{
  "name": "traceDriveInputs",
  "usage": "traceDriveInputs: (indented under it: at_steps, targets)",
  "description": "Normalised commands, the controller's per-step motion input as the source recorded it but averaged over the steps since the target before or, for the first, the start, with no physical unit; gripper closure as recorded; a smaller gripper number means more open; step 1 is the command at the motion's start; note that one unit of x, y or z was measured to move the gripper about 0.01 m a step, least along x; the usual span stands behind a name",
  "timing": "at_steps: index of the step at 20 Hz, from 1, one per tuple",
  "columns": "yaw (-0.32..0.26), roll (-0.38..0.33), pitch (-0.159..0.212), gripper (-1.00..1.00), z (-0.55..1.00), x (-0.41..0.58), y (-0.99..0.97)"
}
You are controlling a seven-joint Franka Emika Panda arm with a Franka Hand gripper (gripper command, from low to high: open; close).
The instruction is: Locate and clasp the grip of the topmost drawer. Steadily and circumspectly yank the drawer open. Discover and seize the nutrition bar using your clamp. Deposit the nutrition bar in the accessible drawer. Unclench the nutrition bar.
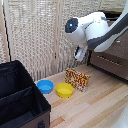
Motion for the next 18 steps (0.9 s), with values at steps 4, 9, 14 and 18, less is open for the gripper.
traceDriveInputs:
  at_steps: [4,9,14,18]
  targets:
    - [-0.046,0.279,0.091,-1.00,0.25,0.304,0.02]
    - [-0.065,0.280,0.078,-1.00,0.25,0.317,0.04]
    - [-0.129,0.315,0.052,-1.00,0.14,0.250,0.09]
    - [-0.262,0.245,0.011,-1.00,0.25,0.090,0.07]
